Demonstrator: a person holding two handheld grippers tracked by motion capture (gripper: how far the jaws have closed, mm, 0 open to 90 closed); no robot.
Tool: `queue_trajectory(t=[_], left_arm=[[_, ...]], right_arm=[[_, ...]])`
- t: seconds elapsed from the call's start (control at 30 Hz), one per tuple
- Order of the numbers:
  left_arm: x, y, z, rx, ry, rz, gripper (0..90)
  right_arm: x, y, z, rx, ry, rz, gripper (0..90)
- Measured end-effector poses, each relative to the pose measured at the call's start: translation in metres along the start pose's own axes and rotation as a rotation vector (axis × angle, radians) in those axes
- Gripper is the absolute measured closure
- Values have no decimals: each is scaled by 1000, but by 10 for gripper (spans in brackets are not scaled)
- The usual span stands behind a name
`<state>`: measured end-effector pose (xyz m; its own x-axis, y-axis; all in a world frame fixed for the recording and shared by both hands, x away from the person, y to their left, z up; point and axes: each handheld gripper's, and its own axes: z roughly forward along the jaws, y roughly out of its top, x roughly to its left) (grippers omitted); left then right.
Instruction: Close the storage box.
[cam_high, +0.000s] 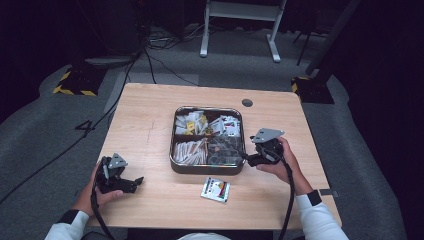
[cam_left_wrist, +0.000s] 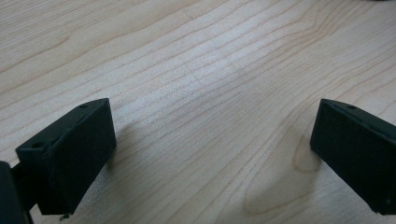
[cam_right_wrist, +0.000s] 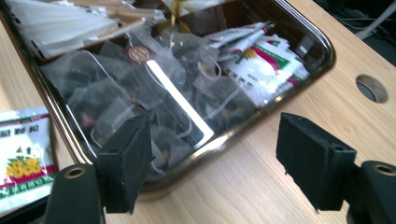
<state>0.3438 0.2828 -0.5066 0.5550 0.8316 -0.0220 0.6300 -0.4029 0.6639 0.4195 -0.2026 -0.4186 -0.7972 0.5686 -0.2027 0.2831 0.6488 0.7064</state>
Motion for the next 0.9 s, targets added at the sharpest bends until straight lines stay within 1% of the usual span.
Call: queue_trajectory(t=[0.07, 0.13, 0.3, 0.47, 0.63, 0.9], left_arm=[[0, 0, 0, 0, 0, -1, 5], [0, 0, 0, 0, 0, 0, 5], [0, 0, 0, 0, 0, 0, 5], [0, 0, 0, 0, 0, 0, 5], [0, 0, 0, 0, 0, 0, 5], [0, 0, 0, 0, 0, -1, 5]], right_arm=[[-1, -4, -2, 4, -1, 8, 276], [-1, -8, -4, 5, -3, 6, 276], [-3, -18, -9, 13, -16, 16, 270], [-5, -24, -16, 14, -32, 16, 270], [-6, -33, -21, 15, -37, 29, 268], [-11, -51, -26, 31, -50, 51, 266]])
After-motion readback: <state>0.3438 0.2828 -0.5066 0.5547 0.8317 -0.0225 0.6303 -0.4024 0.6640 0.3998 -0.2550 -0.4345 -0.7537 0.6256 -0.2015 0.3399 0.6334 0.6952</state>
